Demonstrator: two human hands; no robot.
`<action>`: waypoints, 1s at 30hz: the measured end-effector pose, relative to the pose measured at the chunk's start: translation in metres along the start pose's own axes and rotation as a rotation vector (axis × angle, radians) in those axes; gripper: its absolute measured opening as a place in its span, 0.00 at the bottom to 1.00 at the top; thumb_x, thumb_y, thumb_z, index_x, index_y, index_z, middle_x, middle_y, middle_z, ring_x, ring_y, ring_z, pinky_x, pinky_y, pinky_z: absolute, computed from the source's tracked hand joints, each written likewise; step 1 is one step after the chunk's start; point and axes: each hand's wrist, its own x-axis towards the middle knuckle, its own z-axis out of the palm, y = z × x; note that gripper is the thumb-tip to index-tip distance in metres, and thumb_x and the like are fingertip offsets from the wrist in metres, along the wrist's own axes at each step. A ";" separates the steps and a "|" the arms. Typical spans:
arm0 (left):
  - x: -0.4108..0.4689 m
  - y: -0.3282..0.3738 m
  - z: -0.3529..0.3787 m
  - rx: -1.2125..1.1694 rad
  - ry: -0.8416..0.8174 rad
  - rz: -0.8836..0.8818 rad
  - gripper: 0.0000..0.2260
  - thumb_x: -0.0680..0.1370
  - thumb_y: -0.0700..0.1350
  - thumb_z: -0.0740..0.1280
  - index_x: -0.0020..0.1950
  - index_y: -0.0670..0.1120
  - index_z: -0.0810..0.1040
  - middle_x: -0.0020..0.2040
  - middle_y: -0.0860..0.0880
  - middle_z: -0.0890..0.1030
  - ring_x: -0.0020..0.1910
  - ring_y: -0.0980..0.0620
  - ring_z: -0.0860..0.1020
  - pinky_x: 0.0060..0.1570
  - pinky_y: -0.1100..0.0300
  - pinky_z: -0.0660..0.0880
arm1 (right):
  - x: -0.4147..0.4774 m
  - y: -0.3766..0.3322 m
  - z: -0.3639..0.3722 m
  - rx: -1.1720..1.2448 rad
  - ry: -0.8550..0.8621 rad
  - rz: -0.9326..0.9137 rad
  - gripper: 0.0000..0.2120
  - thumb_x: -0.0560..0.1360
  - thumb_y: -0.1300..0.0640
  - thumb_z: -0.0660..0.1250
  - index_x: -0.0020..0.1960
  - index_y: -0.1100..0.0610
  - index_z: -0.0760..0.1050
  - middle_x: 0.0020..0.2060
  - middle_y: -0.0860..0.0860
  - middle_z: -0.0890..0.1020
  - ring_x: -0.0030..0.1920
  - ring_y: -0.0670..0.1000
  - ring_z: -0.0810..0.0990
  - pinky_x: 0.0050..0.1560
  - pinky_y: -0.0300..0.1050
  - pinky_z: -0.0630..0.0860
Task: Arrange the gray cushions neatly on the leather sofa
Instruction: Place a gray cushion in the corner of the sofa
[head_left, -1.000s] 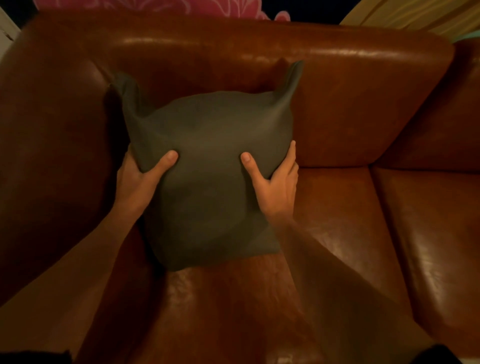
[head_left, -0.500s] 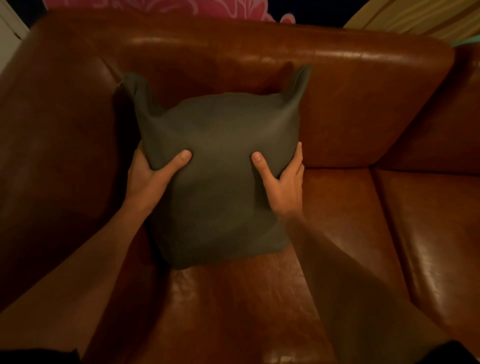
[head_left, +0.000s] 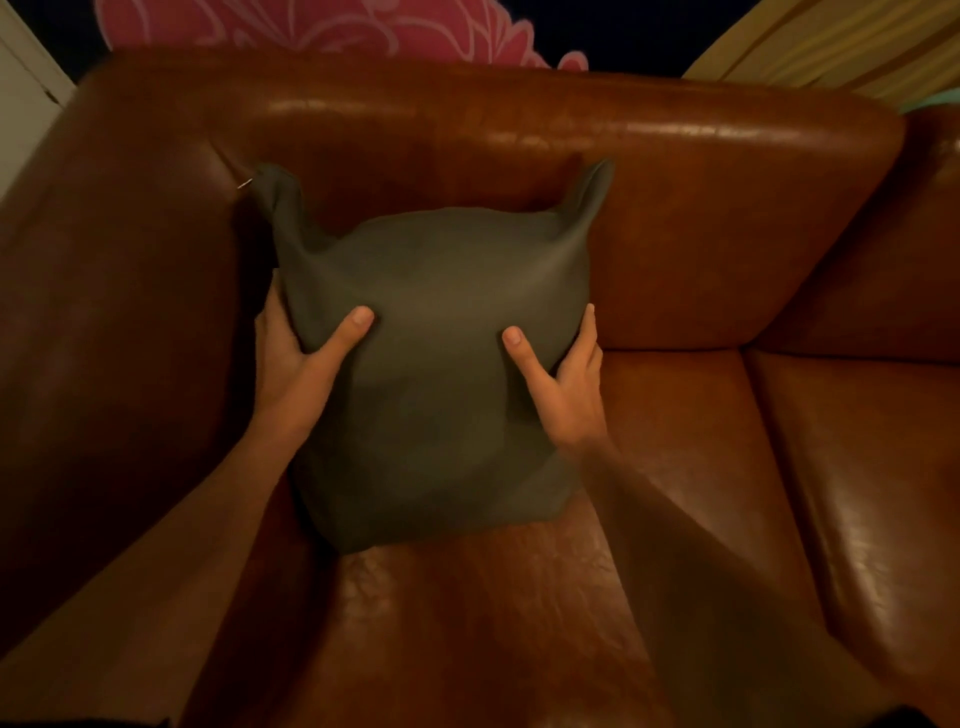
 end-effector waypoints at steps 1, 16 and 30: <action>-0.002 0.002 0.001 0.018 0.013 0.012 0.53 0.56 0.76 0.66 0.75 0.56 0.56 0.73 0.52 0.62 0.70 0.54 0.63 0.70 0.52 0.62 | -0.001 0.000 0.000 0.006 0.004 -0.004 0.57 0.57 0.24 0.60 0.77 0.45 0.41 0.76 0.51 0.51 0.75 0.53 0.51 0.74 0.58 0.53; -0.070 0.054 0.016 0.265 0.030 0.189 0.46 0.64 0.67 0.65 0.76 0.51 0.53 0.77 0.48 0.51 0.75 0.51 0.51 0.71 0.57 0.52 | -0.024 -0.002 -0.051 -0.245 -0.036 -0.099 0.52 0.63 0.25 0.62 0.76 0.43 0.39 0.77 0.52 0.50 0.76 0.54 0.49 0.74 0.58 0.53; -0.152 0.094 0.068 0.391 -0.442 0.455 0.43 0.65 0.67 0.64 0.76 0.54 0.54 0.77 0.53 0.53 0.75 0.56 0.51 0.72 0.56 0.52 | -0.103 0.032 -0.160 -0.372 0.233 -0.134 0.47 0.66 0.27 0.61 0.77 0.44 0.47 0.77 0.47 0.52 0.76 0.49 0.49 0.74 0.56 0.53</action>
